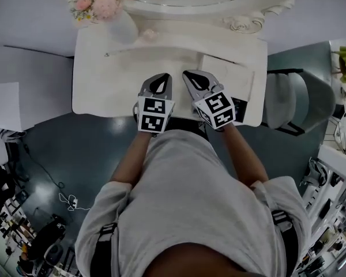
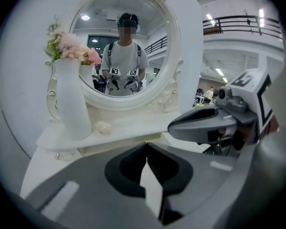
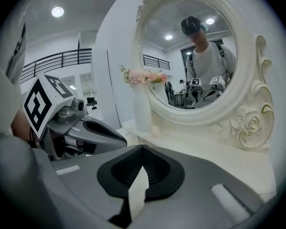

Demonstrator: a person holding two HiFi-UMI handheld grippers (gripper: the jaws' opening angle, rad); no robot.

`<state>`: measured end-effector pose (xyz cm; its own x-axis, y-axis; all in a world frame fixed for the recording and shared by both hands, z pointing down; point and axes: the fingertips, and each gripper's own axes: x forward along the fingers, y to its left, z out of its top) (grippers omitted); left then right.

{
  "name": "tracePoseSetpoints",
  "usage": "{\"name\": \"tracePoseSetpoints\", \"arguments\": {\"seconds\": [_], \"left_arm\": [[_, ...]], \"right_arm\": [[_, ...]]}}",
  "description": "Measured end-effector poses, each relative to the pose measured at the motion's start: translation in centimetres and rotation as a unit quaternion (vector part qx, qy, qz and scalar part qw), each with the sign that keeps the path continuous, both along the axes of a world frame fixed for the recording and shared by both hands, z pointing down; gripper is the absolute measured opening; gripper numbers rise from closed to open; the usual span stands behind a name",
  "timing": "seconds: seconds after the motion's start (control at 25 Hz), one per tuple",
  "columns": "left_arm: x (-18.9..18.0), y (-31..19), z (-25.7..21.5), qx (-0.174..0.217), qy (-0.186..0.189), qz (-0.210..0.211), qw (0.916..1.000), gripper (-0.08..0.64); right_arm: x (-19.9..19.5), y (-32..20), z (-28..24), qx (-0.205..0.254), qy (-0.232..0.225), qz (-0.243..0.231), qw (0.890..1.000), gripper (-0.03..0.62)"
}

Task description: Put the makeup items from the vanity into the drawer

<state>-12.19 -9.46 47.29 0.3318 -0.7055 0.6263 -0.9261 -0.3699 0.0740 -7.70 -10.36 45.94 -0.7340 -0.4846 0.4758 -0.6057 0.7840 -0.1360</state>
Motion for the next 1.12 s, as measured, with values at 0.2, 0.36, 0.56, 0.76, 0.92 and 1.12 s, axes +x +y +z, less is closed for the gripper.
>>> {"name": "tracePoseSetpoints", "arguments": {"seconds": [0.2,0.36,0.56,0.76,0.92,1.12], "left_arm": [[-3.9,-1.1,-0.9,0.011,0.003,-0.016,0.9998,0.003],[-6.1,-2.2,-0.7,0.009,0.007,-0.028,0.9995,0.003],[-8.1,-4.0,-0.5,0.012,0.012,-0.028,0.9995,0.003],[-9.8,-5.8,0.3,0.005,0.014,-0.024,0.9996,0.003],[-11.0,-7.1,1.0,-0.001,0.017,-0.021,0.9996,0.003],[-12.8,-7.9,2.3,-0.015,0.015,-0.016,0.9997,0.003]], "right_arm": [[-3.9,-1.2,-0.9,0.017,0.017,-0.01,1.0,-0.002],[-6.0,-2.8,-0.7,0.024,0.036,-0.019,0.999,-0.002],[-8.1,-5.1,-0.8,0.037,0.059,-0.021,0.997,0.0],[-10.0,-7.1,0.2,0.044,0.072,-0.015,0.996,0.0],[-11.5,-9.1,1.5,0.038,0.092,-0.017,0.995,0.016],[-13.8,-11.4,3.7,0.055,0.144,-0.043,0.987,0.136]]}}
